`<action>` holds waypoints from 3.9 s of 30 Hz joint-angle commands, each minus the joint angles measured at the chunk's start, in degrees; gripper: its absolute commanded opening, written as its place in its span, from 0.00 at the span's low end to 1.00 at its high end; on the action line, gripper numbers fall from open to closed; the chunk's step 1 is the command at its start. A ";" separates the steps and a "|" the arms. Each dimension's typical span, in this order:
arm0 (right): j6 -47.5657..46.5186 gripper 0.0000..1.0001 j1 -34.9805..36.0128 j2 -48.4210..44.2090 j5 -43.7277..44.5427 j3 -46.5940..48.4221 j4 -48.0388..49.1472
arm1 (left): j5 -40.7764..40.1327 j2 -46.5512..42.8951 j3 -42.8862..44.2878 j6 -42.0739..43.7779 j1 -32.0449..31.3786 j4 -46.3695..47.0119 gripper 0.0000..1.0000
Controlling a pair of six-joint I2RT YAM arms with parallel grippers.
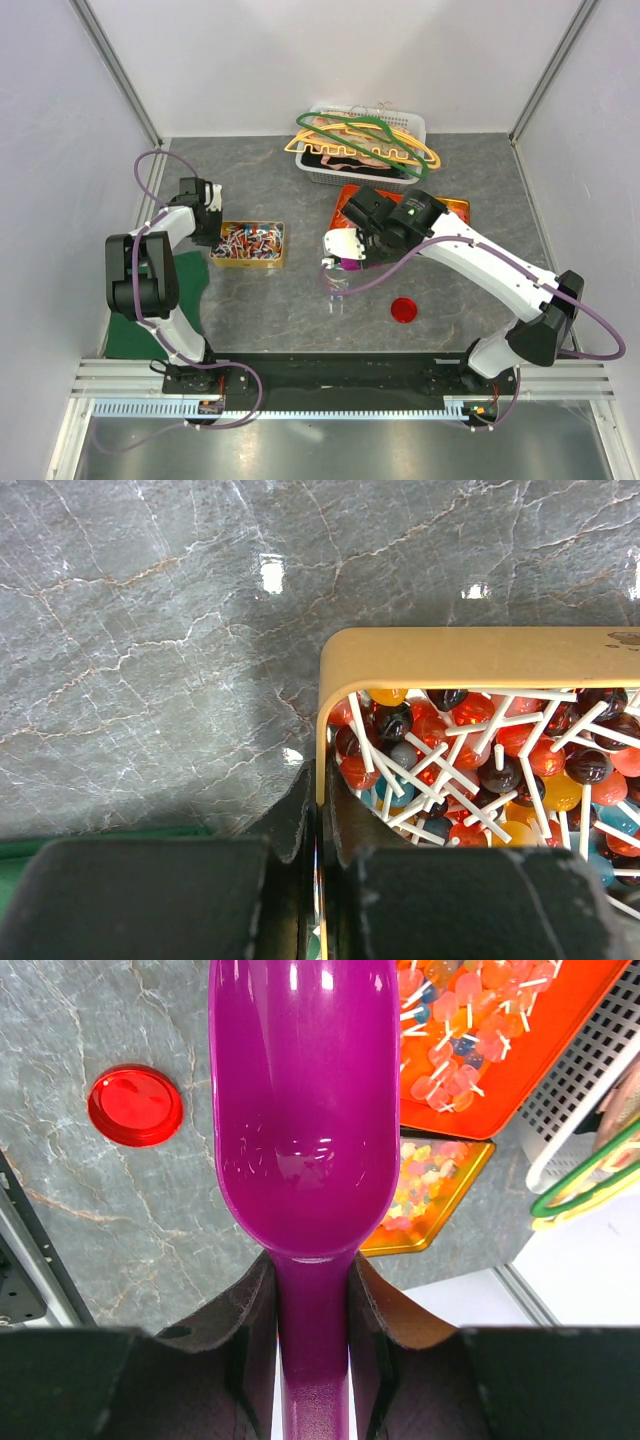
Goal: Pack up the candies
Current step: Place the fake candies in the packing bottle, then scoop the fake candies from the storage box.
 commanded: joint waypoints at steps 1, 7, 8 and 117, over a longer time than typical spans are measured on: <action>0.66 0.00 0.81 0.30 2.51 3.11 -1.25 | 1.98 -1.07 0.42 -0.51 0.32 2.29 0.02; 0.66 0.00 0.90 0.30 3.91 4.60 -0.46 | 2.06 -1.16 0.42 -0.33 0.32 2.21 0.02; 0.58 0.00 0.98 0.30 4.70 4.86 -0.02 | 2.15 -1.16 0.50 -0.33 0.32 2.21 0.02; -44.07 0.00 17.95 45.30 46.37 17.52 50.59 | 2.94 -1.16 1.73 0.20 0.93 -0.78 0.02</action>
